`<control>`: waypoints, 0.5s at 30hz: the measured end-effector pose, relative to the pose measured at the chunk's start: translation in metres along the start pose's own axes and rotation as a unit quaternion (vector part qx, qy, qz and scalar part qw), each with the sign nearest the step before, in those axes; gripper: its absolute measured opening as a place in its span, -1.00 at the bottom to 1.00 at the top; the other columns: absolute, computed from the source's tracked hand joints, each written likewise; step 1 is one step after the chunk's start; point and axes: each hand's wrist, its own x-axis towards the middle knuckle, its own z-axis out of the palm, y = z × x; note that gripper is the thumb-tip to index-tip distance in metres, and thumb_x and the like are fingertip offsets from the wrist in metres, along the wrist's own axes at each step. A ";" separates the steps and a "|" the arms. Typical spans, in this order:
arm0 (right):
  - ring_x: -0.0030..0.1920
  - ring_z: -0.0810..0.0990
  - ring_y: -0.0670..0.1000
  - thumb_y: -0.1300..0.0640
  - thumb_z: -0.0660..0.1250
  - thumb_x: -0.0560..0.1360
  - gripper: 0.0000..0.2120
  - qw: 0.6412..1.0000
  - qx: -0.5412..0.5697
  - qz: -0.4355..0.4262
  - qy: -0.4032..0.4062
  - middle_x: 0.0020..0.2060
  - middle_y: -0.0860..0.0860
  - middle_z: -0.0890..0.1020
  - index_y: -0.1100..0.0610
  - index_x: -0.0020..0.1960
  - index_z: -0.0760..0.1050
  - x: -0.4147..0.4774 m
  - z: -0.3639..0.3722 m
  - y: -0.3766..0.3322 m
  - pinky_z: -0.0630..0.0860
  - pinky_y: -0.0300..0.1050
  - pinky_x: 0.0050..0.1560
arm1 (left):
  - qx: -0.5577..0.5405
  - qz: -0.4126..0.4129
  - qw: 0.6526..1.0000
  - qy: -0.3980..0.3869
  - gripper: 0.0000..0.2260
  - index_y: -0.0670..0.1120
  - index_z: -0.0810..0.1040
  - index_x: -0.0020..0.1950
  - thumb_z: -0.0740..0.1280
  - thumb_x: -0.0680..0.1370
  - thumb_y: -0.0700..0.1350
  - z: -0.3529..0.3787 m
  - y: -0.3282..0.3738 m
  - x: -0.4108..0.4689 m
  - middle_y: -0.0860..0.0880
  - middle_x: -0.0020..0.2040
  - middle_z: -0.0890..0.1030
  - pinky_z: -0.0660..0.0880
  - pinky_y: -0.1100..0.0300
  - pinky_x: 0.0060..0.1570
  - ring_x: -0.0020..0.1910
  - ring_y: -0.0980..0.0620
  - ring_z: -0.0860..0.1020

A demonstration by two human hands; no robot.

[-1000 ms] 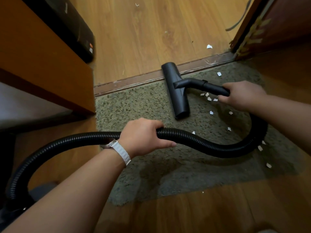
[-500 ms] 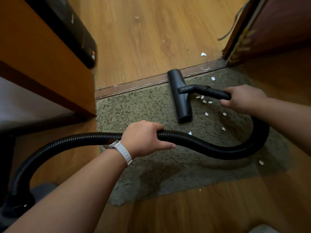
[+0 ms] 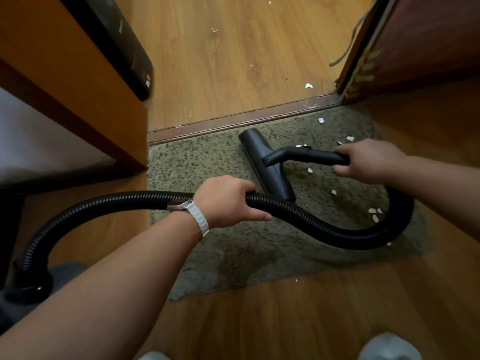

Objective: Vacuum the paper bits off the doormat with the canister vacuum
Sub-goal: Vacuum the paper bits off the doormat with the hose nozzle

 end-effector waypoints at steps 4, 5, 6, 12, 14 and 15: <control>-0.31 0.53 -0.07 -0.21 0.29 0.53 -0.82 1.000 -0.008 -0.021 -0.005 -0.31 -0.10 0.56 -0.15 0.05 0.49 -0.015 0.006 0.011 0.38 -0.17 -0.38 | 0.001 0.000 1.000 -0.025 -0.47 0.07 0.53 -0.12 0.25 0.35 0.53 0.013 0.012 -0.007 0.12 -0.35 0.52 0.50 0.17 -0.29 -0.33 0.15 0.50; -0.32 0.53 -0.08 -0.20 0.28 0.53 -0.82 1.000 -0.013 -0.023 -0.009 -0.31 -0.10 0.56 -0.15 0.05 0.49 -0.020 0.009 0.014 0.38 -0.17 -0.39 | 0.000 0.002 0.999 -0.032 -0.46 0.07 0.53 -0.12 0.25 0.35 0.53 0.017 0.015 -0.009 0.11 -0.34 0.53 0.52 0.16 -0.28 -0.33 0.14 0.51; -0.32 0.53 -0.09 -0.21 0.28 0.54 -0.82 0.999 -0.021 -0.023 -0.014 -0.31 -0.10 0.57 -0.15 0.06 0.48 -0.025 0.011 0.017 0.37 -0.18 -0.39 | -0.001 0.003 0.999 -0.036 -0.46 0.06 0.53 -0.12 0.25 0.35 0.53 0.020 0.018 -0.011 0.11 -0.34 0.53 0.53 0.15 -0.27 -0.32 0.13 0.52; -0.34 0.54 -0.08 -0.17 0.29 0.54 -0.84 0.999 -0.032 -0.021 -0.038 -0.33 -0.09 0.56 -0.11 0.02 0.48 -0.049 0.028 0.028 0.42 -0.15 -0.40 | 0.004 0.017 0.999 -0.041 -0.46 0.05 0.55 -0.09 0.27 0.36 0.51 0.034 0.034 -0.015 0.09 -0.34 0.53 0.52 0.15 -0.28 -0.32 0.11 0.52; -0.33 0.54 -0.08 -0.17 0.28 0.54 -0.84 0.998 -0.037 -0.033 -0.043 -0.33 -0.09 0.57 -0.11 0.01 0.47 -0.054 0.032 0.025 0.47 -0.11 -0.35 | 0.012 0.022 0.999 -0.042 -0.47 0.05 0.54 -0.10 0.27 0.36 0.51 0.038 0.038 -0.018 0.10 -0.35 0.51 0.49 0.17 -0.30 -0.34 0.11 0.49; -0.33 0.54 -0.08 -0.17 0.27 0.54 -0.84 0.997 -0.044 -0.041 -0.045 -0.32 -0.08 0.56 -0.11 0.02 0.46 -0.056 0.034 0.023 0.48 -0.10 -0.34 | 0.017 0.024 0.999 -0.045 -0.47 0.06 0.53 -0.12 0.26 0.37 0.52 0.040 0.039 -0.021 0.11 -0.36 0.50 0.46 0.17 -0.31 -0.36 0.12 0.48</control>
